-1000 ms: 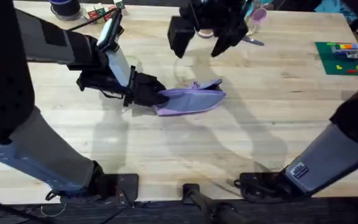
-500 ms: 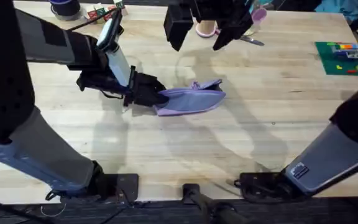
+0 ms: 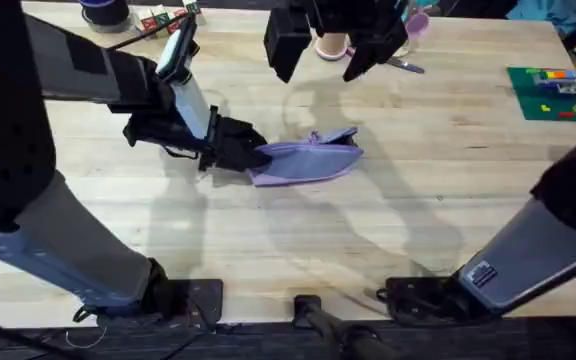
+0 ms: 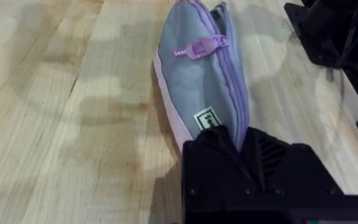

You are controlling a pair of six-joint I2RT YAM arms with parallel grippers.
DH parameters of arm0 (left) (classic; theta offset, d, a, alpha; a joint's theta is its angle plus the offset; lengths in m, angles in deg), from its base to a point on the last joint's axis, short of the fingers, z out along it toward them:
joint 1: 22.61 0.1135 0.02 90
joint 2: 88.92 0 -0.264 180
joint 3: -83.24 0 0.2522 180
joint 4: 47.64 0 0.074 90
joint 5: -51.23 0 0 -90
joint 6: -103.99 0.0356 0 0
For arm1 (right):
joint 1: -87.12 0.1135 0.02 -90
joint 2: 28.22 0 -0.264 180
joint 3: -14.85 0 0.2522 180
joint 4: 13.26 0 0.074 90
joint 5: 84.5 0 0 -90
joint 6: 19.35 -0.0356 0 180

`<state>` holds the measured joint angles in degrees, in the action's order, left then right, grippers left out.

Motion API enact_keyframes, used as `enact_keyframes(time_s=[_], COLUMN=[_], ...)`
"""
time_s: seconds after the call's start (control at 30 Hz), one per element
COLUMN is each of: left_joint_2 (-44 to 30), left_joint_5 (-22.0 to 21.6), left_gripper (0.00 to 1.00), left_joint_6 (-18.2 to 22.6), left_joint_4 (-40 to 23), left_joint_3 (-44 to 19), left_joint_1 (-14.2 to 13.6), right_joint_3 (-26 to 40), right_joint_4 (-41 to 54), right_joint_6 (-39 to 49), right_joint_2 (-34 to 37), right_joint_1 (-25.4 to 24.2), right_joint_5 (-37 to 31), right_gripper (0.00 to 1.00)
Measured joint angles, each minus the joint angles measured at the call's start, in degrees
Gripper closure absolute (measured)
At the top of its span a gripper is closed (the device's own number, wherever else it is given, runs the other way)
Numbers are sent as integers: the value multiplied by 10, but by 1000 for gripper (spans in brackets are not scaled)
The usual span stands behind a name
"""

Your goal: Unzip the bag, pick up the pens from the table one at a time and place them inside, then zip the bag closed.

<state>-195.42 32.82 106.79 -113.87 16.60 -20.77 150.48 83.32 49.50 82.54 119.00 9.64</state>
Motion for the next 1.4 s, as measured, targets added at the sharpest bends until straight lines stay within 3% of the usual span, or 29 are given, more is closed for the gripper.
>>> enact_keyframes(time_s=[0.37, 0.73, 0.93, 1.3, 1.33, 1.37, 1.4], left_joint_2=[0, 0, 0, 0, 0, 0, 0], left_joint_5=[0, 0, 0, 0, -3, -5, -5], left_gripper=[959, 959, 959, 958, 958, 958, 958], left_joint_6=[0, 0, 0, 0, 0, 0, 0], left_joint_4=[0, 0, 0, 0, -1, -2, -2], left_joint_3=[0, 0, 0, 0, 0, 0, 0], left_joint_1=[0, 0, 0, 0, 0, 0, 0], right_joint_3=[-6, -141, -207, -244, -256, -264, -265], right_joint_4=[3, -54, -115, -136, -143, -149, -149], right_joint_6=[-2, -25, -52, -84, -96, -105, -106], right_joint_2=[0, 0, 0, 0, 0, 0, 0], right_joint_1=[3, 6, 10, 30, 36, 40, 40], right_joint_5=[2, 4, 38, 38, 31, 27, 27], right_gripper=[5, 5, 5, 6, 22, 198, 265])
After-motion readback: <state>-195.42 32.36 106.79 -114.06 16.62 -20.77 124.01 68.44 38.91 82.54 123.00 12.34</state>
